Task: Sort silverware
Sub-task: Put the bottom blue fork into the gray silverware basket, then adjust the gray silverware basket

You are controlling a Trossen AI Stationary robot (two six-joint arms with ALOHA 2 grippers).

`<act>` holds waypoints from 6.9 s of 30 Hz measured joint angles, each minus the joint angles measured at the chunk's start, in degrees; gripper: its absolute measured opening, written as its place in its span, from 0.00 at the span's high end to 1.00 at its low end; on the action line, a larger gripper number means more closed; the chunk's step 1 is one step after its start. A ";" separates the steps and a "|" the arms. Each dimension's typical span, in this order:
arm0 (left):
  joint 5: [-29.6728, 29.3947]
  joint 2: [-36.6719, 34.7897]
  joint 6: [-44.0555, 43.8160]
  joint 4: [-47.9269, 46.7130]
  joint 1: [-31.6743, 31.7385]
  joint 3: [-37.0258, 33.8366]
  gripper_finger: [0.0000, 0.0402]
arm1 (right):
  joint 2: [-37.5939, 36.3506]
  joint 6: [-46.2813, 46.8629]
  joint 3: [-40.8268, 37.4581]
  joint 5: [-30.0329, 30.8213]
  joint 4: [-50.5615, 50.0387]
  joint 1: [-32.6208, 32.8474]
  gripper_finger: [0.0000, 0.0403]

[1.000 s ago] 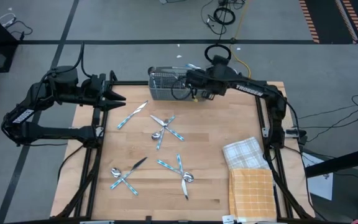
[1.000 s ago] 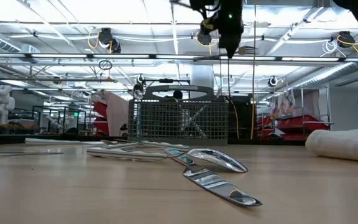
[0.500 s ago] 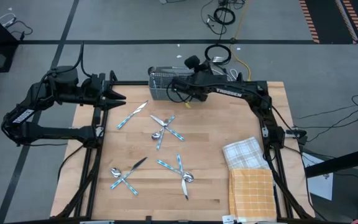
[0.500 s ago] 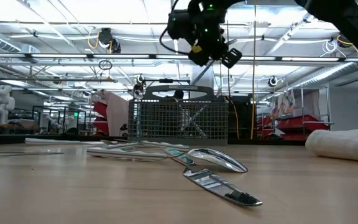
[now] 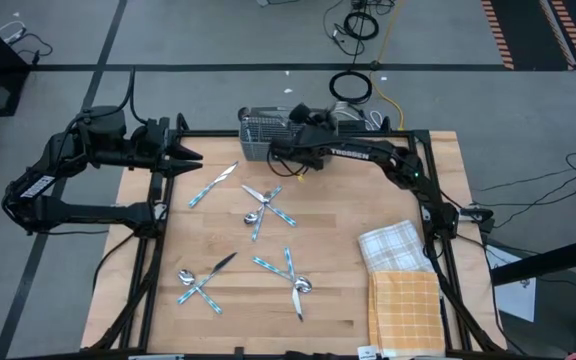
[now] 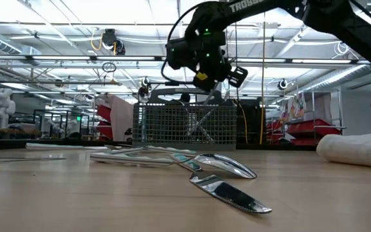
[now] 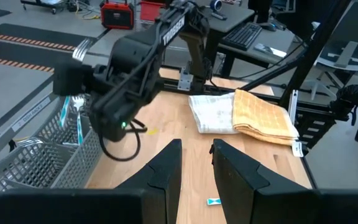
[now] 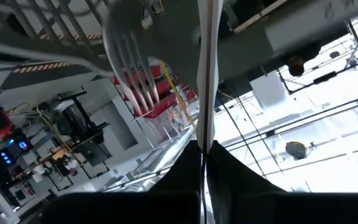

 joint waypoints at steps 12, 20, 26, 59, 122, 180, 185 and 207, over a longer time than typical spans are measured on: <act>0.00 0.00 0.06 -0.09 0.00 0.00 0.76 | 1.46 2.78 0.00 -6.40 -0.07 0.15 0.89; 0.00 0.00 0.48 -0.09 0.00 0.00 0.76 | 1.46 4.95 0.00 -6.21 -0.04 0.25 0.66; 0.00 0.00 0.48 -0.11 -0.02 0.00 0.76 | 0.85 15.95 0.00 -1.91 -0.09 0.45 0.58; 0.13 -3.32 0.46 -0.11 -0.01 0.00 0.76 | -35.64 108.42 -35.22 -50.00 41.19 -1.14 0.56; 0.00 -4.39 1.53 -2.95 0.00 0.00 0.76 | -28.47 81.13 -32.68 -49.96 51.78 -7.33 0.98; -0.02 -4.55 1.49 -2.86 -0.01 0.00 0.76 | -29.67 95.18 -32.68 -43.67 41.94 -6.91 0.48; -0.02 -4.55 1.51 -2.88 -0.01 0.00 0.76 | -29.93 94.96 -32.68 -44.34 41.40 -6.89 0.48; -0.02 -4.55 1.49 -2.88 -0.02 0.00 0.76 | -36.96 110.64 -46.48 -36.02 51.42 3.53 0.48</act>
